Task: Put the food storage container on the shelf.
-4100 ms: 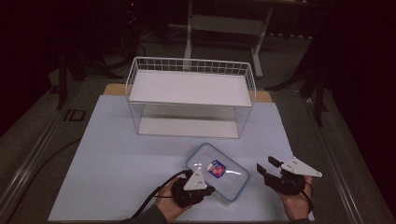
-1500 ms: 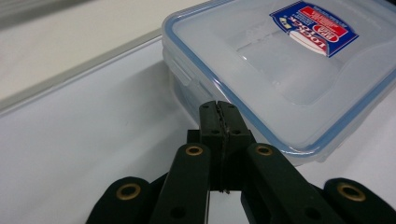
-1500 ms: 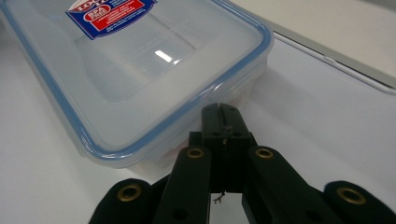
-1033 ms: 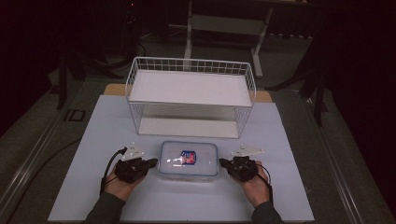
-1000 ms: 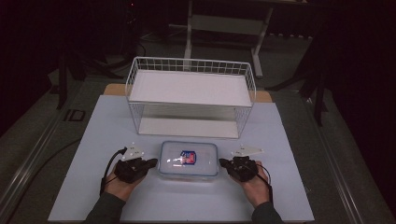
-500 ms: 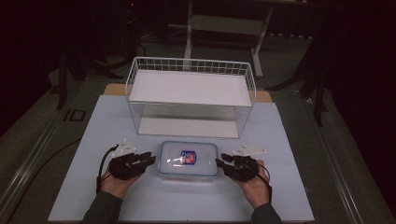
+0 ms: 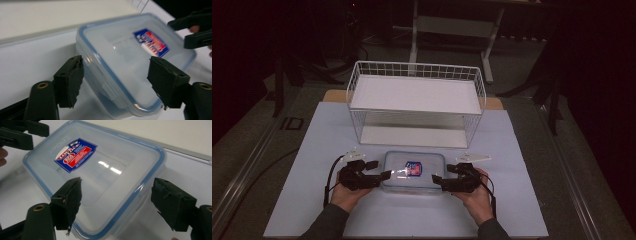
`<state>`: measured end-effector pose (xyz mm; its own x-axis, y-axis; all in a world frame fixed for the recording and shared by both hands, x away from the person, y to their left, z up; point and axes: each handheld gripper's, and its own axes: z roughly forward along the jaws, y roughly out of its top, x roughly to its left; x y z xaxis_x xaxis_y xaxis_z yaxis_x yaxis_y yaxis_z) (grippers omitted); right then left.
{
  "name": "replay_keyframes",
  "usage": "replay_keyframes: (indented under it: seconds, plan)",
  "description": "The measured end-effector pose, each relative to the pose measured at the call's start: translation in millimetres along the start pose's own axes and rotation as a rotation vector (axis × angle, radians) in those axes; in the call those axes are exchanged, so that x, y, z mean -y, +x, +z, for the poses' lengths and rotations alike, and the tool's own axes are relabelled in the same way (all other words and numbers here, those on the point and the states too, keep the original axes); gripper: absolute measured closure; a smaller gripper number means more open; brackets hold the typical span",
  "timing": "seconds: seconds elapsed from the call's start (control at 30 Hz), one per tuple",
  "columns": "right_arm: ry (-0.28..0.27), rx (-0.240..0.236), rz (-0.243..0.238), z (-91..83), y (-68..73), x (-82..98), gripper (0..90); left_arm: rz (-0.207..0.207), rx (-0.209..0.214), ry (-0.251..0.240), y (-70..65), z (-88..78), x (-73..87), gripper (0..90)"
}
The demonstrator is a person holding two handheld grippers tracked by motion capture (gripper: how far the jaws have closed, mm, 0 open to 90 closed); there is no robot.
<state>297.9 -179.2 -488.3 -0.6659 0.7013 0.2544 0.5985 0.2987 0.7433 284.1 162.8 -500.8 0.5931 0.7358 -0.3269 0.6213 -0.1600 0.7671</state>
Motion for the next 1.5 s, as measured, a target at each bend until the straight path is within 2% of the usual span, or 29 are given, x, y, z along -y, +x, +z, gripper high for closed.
replay_keyframes:
  seconds: [0.07, 0.2, 0.23, 0.3, 0.47, 0.53, 0.6, 0.7, 0.8, 0.87, 1.1, 1.23, 1.5]
  plan:
    - [-0.002, 0.002, 0.004, 2.0, -1.1, -0.2, 21.9, -0.016, 0.016, 0.007, 2.0, 3.3, 0.3, 25.8]
    - [-0.004, -0.013, 0.038, 4.3, -5.2, 0.0, 19.4, -0.025, 0.01, 0.003, 3.4, 4.4, 0.1, 23.8]
    - [0.006, -0.029, 0.069, 7.4, -7.6, 1.1, 14.9, -0.052, 0.034, -0.002, 6.9, 7.5, 0.8, 22.3]
    - [0.019, -0.059, 0.099, 9.8, -10.7, 1.8, 13.7, -0.077, 0.067, 0.008, 9.9, 11.1, 1.4, 19.1]
    - [0.029, -0.104, 0.133, 14.8, -13.4, 2.8, 10.8, -0.114, 0.114, 0.018, 14.1, 16.9, 1.8, 15.4]
    - [0.033, -0.114, 0.146, 16.3, -14.4, 3.0, 10.5, -0.125, 0.146, 0.028, 13.7, 20.5, 1.9, 15.5]
    - [0.033, -0.13, 0.159, 17.0, -16.7, 3.9, 10.6, -0.131, 0.15, 0.03, 14.1, 22.4, 1.7, 13.4]
    - [0.033, -0.142, 0.176, 17.6, -18.5, 4.8, 10.6, -0.174, 0.2, 0.045, 19.3, 24.3, 2.4, 15.8]
    - [0.042, -0.175, 0.203, 20.1, -20.9, 5.7, 10.9, -0.183, 0.21, 0.049, 20.1, 25.3, 2.6, 15.9]
    - [0.04, -0.181, 0.211, 20.7, -21.7, 6.0, 11.3, -0.185, 0.212, 0.052, 20.7, 24.9, 2.5, 16.2]
    - [0.029, -0.198, 0.237, 16.2, -25.8, 7.3, 18.9, -0.27, 0.242, 0.041, 27.6, 18.7, 5.0, 27.3]
    - [0.014, -0.197, 0.238, 11.2, -25.4, 8.1, 25.5, -0.274, 0.248, 0.028, 26.9, 13.2, 6.0, 32.9]
    - [-0.02, -0.233, 0.264, -4.8, -25.2, 12.8, 42.4, -0.226, 0.257, 0.029, 19.3, -4.9, 9.6, 43.3]
